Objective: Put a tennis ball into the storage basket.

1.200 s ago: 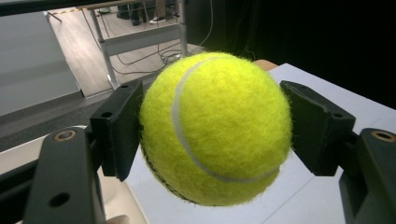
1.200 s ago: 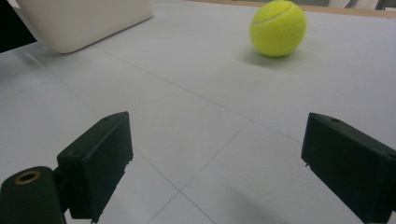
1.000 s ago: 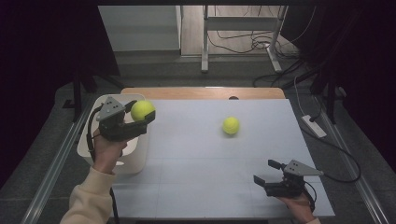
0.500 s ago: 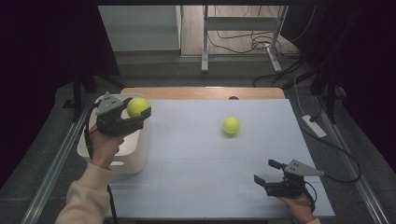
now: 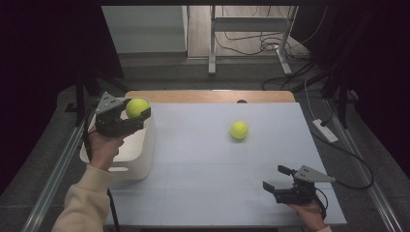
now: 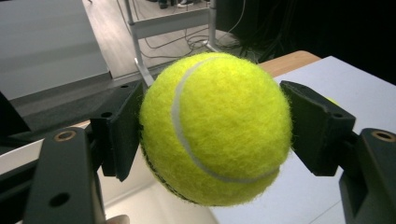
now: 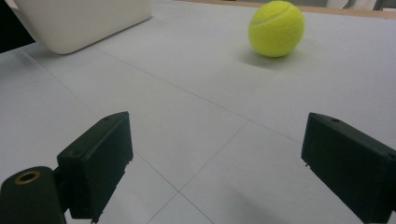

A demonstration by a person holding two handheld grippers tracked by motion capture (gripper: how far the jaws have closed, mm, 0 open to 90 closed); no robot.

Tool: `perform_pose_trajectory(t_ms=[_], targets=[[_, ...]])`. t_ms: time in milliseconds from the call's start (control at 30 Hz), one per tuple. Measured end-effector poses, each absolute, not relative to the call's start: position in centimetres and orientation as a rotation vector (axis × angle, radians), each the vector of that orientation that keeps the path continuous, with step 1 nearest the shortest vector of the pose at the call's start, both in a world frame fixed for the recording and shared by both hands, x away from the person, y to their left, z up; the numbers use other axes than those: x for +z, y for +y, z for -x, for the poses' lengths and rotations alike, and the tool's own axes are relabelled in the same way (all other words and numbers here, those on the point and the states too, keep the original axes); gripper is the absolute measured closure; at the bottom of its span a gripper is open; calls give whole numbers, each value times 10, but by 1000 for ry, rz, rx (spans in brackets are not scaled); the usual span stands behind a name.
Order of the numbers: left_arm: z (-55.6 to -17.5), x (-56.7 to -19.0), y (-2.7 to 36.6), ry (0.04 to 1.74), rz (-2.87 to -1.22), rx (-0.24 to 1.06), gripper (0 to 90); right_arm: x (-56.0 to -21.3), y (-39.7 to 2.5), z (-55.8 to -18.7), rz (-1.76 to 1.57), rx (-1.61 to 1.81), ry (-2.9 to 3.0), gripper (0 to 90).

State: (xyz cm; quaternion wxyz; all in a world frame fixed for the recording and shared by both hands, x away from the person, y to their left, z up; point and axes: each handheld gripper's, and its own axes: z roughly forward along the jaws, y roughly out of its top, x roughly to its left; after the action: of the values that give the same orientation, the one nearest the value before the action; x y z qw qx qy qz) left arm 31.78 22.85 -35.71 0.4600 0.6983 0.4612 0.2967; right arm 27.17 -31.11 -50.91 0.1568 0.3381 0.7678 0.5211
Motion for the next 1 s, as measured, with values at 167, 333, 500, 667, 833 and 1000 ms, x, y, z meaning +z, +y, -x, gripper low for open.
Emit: perform_pose_trajectory(t_ms=[167,333,500,667,833,1000], targets=[[-323,-358,234,1165,-1723,739,270,-509,-311,-272,-966,1491,2198,89],[-331,-361,241,1205,-1730,748,271,-509,-311,-272,-966,1490,2197,89],[-337,-363,248,1242,-1730,753,270,-509,-311,-272,-968,1487,2198,89],[-340,-363,253,1260,-1727,761,271,-509,-311,-272,-965,1490,2197,89],[-344,-361,255,1273,-1734,772,270,-509,-311,-272,-965,1488,2198,89],[-349,-362,259,1298,-1733,770,270,-509,-311,-272,-965,1488,2197,89]])
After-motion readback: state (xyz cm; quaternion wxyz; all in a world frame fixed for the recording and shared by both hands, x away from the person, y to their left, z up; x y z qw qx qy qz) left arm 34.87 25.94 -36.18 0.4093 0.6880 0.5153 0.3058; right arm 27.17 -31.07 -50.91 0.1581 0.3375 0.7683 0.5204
